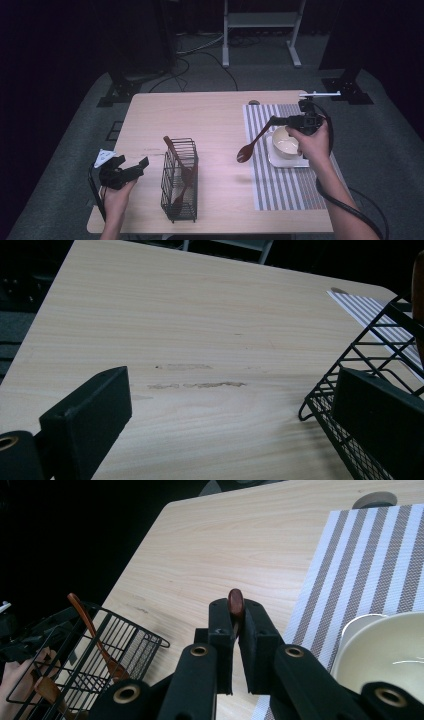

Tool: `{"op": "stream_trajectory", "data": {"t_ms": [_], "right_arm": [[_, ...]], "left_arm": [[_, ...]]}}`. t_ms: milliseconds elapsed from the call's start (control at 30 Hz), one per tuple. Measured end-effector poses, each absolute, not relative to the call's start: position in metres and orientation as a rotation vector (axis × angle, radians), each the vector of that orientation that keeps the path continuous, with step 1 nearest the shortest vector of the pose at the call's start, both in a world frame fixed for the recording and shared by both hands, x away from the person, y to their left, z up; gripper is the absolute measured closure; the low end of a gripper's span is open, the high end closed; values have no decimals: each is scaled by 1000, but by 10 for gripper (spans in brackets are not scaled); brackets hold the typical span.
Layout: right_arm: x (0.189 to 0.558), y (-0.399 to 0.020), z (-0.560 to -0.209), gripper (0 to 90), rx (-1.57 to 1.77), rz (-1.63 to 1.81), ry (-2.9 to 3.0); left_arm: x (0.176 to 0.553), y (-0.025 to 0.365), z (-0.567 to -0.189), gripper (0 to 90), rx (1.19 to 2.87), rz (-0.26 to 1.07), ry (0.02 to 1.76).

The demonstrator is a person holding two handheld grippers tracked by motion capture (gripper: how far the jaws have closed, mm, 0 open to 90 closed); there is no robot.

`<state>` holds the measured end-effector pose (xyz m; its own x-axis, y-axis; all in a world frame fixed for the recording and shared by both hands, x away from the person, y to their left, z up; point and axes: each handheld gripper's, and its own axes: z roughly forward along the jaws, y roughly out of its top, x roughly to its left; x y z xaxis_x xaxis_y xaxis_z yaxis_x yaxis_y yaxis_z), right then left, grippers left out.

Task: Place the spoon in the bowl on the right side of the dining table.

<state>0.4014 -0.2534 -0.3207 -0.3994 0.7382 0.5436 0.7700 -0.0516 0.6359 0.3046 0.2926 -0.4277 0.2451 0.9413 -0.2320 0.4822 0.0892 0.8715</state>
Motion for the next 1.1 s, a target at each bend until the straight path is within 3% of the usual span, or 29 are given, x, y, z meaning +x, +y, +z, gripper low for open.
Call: {"op": "stream_trajectory", "data": {"t_ms": [1100], "right_arm": [[397,-280,-321,837,-1792,-1493,-2113]], "left_arm": [[305,292,-428,20,1546,594,1379]]}}
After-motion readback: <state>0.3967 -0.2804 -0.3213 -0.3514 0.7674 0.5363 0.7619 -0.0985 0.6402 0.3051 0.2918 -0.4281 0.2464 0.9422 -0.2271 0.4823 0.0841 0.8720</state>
